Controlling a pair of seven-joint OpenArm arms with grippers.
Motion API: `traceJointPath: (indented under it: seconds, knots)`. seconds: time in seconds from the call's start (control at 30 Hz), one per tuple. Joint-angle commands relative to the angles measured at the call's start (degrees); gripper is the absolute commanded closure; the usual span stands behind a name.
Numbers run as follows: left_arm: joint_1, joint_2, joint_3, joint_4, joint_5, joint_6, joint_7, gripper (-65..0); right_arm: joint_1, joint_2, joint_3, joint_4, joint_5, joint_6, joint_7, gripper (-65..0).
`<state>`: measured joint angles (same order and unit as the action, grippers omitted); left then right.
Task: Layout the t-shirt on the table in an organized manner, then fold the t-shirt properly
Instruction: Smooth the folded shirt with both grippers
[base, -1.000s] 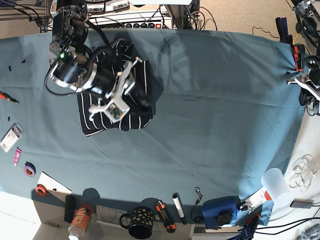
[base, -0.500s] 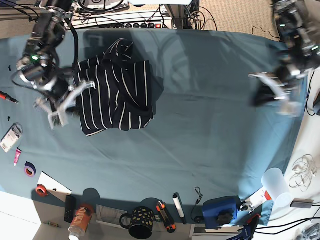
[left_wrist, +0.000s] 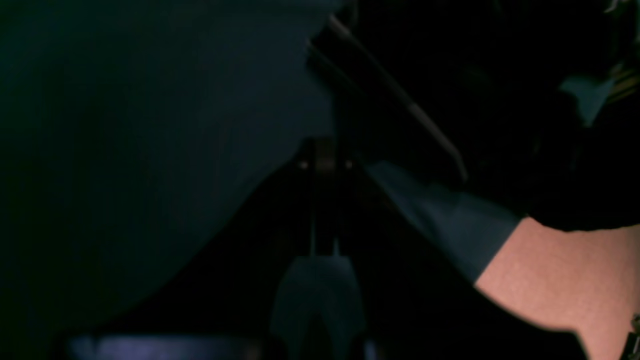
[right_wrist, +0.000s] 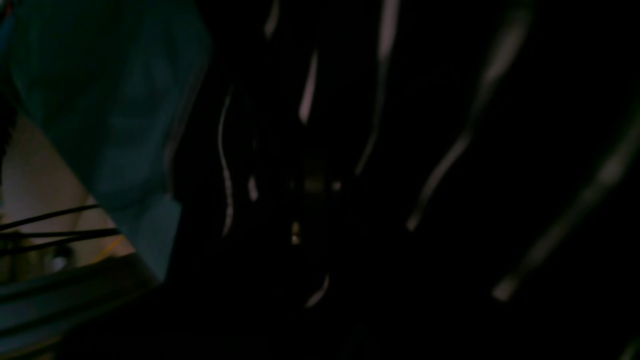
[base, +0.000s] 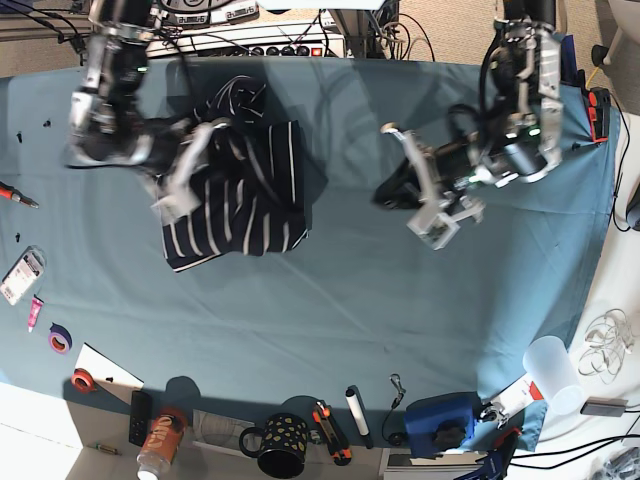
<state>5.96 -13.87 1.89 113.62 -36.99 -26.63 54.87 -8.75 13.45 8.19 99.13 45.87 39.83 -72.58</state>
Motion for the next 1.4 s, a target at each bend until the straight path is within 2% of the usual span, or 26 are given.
traceJointPath:
  seconds: [0.0,0.03,0.1,0.2,0.27,0.37,0.47,0.57,0.83,0.97,1.07,1.2,1.37]
  knots:
    - [-1.01,-0.22,0.92,0.98,0.24,-0.2,-2.08,0.0,1.09,0.68,-0.98,-0.85,-0.98,0.04,3.04,0.0]
    - [-1.33,-0.22,1.84,0.98,1.09,-0.2,-2.43,0.0,1.53,0.7,-2.14,-2.23,-2.49,-0.02,5.27,0.0]
    - [-1.57,-0.22,2.89,0.98,2.12,-0.22,-2.4,0.0,2.38,0.68,-3.58,-2.8,-1.97,-0.46,5.95,0.0]
    - [-1.36,-0.26,3.19,0.98,3.67,-0.2,-2.36,0.0,3.98,0.68,-3.48,-0.61,5.95,-0.37,2.64,0.0]
    - [-1.33,-0.26,3.19,0.98,4.07,-0.2,-2.34,0.0,5.05,0.68,-2.82,2.67,8.79,0.07,1.14,0.0]
    - [-1.33,-0.26,3.19,0.98,4.04,-0.2,-2.36,0.0,7.3,0.68,-1.77,7.41,8.2,0.17,1.46,0.0]
    - [-1.33,-0.24,3.19,0.98,4.02,-0.2,-2.38,0.0,9.99,0.66,-1.86,6.56,2.14,-0.22,5.68,0.0]
    - [-1.33,-0.24,3.19,0.98,4.02,-0.2,-2.4,0.0,12.37,0.46,-1.86,1.99,-0.48,-2.16,7.89,0.0]
    - [-1.33,-0.24,3.19,0.98,4.02,-0.2,-2.38,0.0,18.6,0.48,-1.86,-16.9,-1.49,-1.97,10.32,0.0]
    - [-1.31,-0.24,3.19,0.98,4.02,-0.2,-2.38,0.0,21.11,0.5,-1.86,-23.23,-1.77,-2.01,8.09,0.0]
    - [-1.18,-0.24,3.19,0.98,4.02,-0.2,-2.38,0.0,21.88,0.61,-1.7,-22.45,0.07,-2.01,4.04,0.0]
    - [-1.18,-0.24,3.19,0.98,4.02,-0.2,-2.38,0.0,21.92,1.9,-1.66,-15.61,7.98,-1.99,-2.03,0.0]
    - [-1.18,-0.24,3.19,0.98,4.02,-0.2,-2.4,0.0,21.75,4.5,0.44,-4.44,8.52,-2.14,-7.42,0.0]
